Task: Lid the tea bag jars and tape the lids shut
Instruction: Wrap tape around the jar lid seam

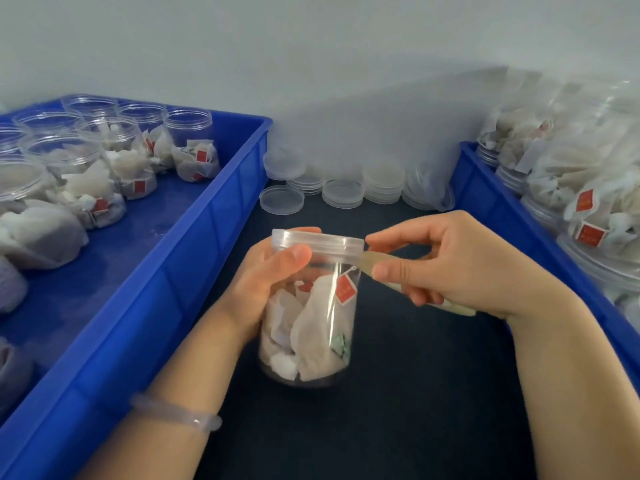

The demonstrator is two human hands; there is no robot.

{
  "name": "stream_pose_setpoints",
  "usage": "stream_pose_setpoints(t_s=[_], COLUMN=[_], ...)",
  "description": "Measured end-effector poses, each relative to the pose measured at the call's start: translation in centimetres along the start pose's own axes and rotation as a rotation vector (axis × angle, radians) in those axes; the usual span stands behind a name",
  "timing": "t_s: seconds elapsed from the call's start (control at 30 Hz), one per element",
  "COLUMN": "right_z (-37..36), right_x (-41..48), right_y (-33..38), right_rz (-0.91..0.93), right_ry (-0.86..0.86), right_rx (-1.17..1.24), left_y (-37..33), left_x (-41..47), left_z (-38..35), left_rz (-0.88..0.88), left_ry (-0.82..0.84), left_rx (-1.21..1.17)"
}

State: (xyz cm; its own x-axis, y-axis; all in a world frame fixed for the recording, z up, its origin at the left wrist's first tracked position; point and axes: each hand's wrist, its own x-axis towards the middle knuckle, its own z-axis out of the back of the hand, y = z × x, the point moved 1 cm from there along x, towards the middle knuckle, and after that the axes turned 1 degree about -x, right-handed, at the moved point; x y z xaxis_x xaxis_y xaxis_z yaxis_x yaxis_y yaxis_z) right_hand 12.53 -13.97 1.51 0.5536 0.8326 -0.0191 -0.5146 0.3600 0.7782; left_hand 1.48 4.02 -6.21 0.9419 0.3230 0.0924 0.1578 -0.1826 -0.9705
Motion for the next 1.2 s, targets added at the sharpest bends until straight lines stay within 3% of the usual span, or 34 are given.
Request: stream_pose_setpoints(t_s=[0.17, 0.4, 0.5, 0.6, 0.77, 0.83, 0.97, 1.1, 1.2], right_z=[0.2, -0.6, -0.7, -0.7, -2.0, -2.5, -2.3, -1.7, -1.5], right_x=[-0.1, 0.5, 0.8, 1.1, 1.7, 1.7, 1.4, 1.0, 0.6], right_y=[-0.1, -0.1, -0.7, -1.2, -1.0, -0.9, -1.2, -1.1, -1.0], right_rz=[0.000, 0.024, 0.013, -0.014, 0.061, 0.086, -0.082, -0.132, -0.160], right_ry=[-0.016, 0.168, 0.177, 0.074, -0.079, -0.018, 0.178, 0.098, 0.115], right_rx=[-0.034, 0.100, 0.090, 0.060, 0.031, 0.042, 0.173, -0.083, -0.123], left_y=[0.3, 0.1, -0.2, 0.1, 0.9, 1.1, 0.7, 0.8, 0.7], left_x=[-0.4, -0.9, -0.2, 0.3, 0.5, 0.6, 0.5, 0.6, 0.6], left_z=[-0.4, -0.8, -0.8, -1.0, -1.8, -1.9, -1.1, -0.3, -0.4], left_rz=[0.094, -0.014, -0.137, -0.269, -0.199, -0.195, -0.188, -0.147, -0.156], left_ry=[0.147, 0.288, 0.007, -0.257, -0.198, -0.283, -0.403, -0.406, -0.373], left_rx=[-0.141, -0.196, 0.097, 0.318, 0.423, 0.355, 0.263, 0.221, 0.204])
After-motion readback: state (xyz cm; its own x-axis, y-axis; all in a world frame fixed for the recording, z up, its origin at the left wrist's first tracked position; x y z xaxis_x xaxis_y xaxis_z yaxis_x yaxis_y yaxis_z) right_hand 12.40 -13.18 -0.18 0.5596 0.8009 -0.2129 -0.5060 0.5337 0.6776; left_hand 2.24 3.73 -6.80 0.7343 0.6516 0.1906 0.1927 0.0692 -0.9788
